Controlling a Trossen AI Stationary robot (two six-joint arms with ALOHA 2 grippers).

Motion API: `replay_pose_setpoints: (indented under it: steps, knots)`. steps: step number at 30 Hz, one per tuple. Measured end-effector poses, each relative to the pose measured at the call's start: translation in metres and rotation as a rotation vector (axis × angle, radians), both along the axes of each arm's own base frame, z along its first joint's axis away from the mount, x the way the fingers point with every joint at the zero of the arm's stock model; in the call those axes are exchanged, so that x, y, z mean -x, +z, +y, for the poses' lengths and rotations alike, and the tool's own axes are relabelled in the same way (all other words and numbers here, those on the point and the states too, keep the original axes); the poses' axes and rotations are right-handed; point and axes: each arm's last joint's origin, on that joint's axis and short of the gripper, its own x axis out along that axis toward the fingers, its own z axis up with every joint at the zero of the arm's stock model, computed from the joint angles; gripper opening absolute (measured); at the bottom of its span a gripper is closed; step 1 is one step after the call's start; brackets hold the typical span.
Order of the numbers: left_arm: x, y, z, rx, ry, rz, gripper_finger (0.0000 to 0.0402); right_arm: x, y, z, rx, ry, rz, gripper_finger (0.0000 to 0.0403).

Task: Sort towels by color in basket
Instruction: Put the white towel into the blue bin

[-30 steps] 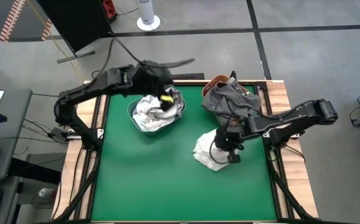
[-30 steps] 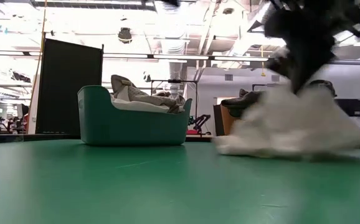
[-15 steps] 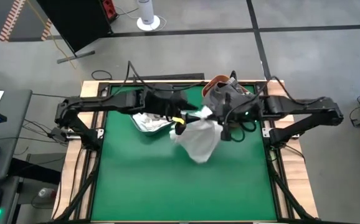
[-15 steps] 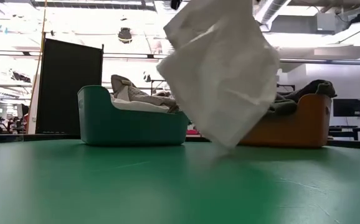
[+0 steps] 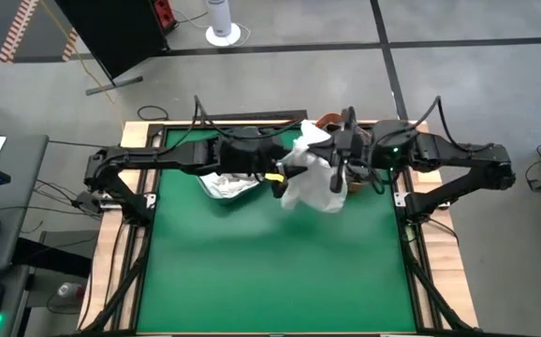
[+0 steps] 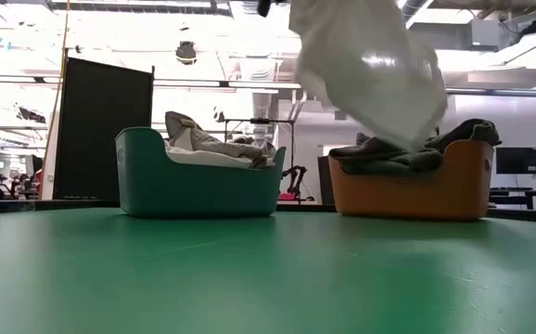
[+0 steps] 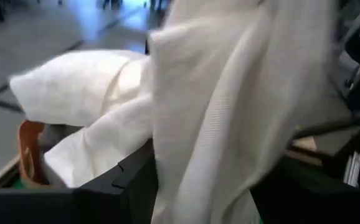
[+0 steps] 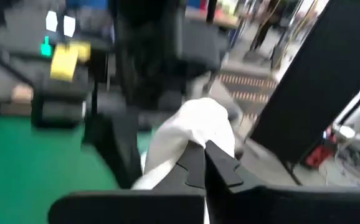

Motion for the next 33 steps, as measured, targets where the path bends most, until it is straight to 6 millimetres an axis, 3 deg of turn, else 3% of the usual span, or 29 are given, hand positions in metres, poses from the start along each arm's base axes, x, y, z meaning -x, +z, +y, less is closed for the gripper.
replay_pose_setpoints:
  steps: [5, 9, 12, 17, 21, 28, 33]
  knots:
    - [-0.019, -0.006, 0.0, -0.006, -0.006, -0.092, 0.0212, -0.005, 0.014, -0.002, -0.007, -0.01, -0.163, 0.0015]
    - [-0.025, -0.002, -0.002, -0.014, 0.0, -0.176, 0.0202, -0.009, 0.014, -0.002, -0.009, -0.009, -0.167, 0.0025]
    - [-0.024, 0.001, 0.002, -0.028, 0.03, -0.192, 0.0154, -0.008, 0.012, 0.0, -0.037, -0.004, -0.159, 0.0044]
    - [-0.022, 0.005, 0.015, -0.007, 0.081, -0.21, 0.0022, -0.009, 0.012, 0.0, -0.034, 0.006, -0.156, 0.0078]
    - [-0.017, 0.01, 0.022, 0.001, 0.129, -0.225, 0.0004, -0.009, 0.012, -0.002, -0.037, 0.012, -0.155, 0.0123]
    - [0.017, 0.027, 0.042, -0.024, 0.243, -0.144, 0.0002, -0.003, 0.008, -0.003, -0.035, 0.01, -0.092, 0.0213]
    - [0.056, 0.033, 0.06, -0.026, 0.378, 0.006, 0.0001, 0.002, 0.0, -0.008, -0.041, -0.047, -0.006, 0.0238]
